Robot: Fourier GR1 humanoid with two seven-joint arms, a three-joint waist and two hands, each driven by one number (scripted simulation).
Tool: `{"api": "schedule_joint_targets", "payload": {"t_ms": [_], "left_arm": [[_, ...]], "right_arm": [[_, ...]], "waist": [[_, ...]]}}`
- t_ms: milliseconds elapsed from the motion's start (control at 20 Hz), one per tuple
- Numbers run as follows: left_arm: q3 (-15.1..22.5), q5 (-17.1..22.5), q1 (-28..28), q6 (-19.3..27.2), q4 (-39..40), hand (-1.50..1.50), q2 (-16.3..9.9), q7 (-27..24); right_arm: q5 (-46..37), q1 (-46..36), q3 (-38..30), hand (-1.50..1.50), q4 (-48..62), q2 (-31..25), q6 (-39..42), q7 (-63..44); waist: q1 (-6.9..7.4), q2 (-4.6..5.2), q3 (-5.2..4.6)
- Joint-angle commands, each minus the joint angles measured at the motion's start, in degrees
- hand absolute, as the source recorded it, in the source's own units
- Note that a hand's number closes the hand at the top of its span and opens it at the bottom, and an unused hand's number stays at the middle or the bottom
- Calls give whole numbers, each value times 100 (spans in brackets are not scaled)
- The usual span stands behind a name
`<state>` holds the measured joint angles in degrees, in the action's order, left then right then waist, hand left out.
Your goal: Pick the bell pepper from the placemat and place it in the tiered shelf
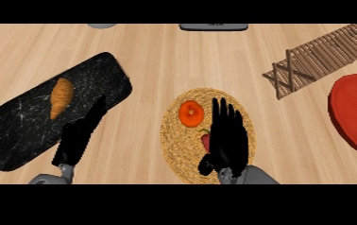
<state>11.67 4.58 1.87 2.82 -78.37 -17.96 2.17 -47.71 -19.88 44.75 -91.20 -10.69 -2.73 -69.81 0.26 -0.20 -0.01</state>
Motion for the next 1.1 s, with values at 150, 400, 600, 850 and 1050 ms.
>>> {"api": "schedule_joint_targets", "payload": {"t_ms": [150, 400, 600, 850, 1050], "left_arm": [[-181, -2, 68, -92, 108, 0, -48, -88], [-193, -9, 174, -98, 301, 0, 175, -143], [-108, -125, -327, -98, -210, 0, 68, 16], [-262, -98, -152, -270, -201, 0, 30, 55], [-342, -86, -111, -296, -417, 0, 82, 290]], "right_arm": [[-691, 95, -112, -150, 257, 596, 558, -1161], [-876, 326, -395, -150, 466, 765, 701, -775], [-1065, 711, -612, -150, 361, 626, 719, -447], [-1074, 203, -1241, -150, 1187, 937, 823, 101], [-1247, 333, -1162, -150, 1374, 1061, 626, 127]], "waist": [[-42, 8, -4], [-55, 20, -4], [-12, 3, 1], [8, 20, 2], [-2, 18, 2]]}}
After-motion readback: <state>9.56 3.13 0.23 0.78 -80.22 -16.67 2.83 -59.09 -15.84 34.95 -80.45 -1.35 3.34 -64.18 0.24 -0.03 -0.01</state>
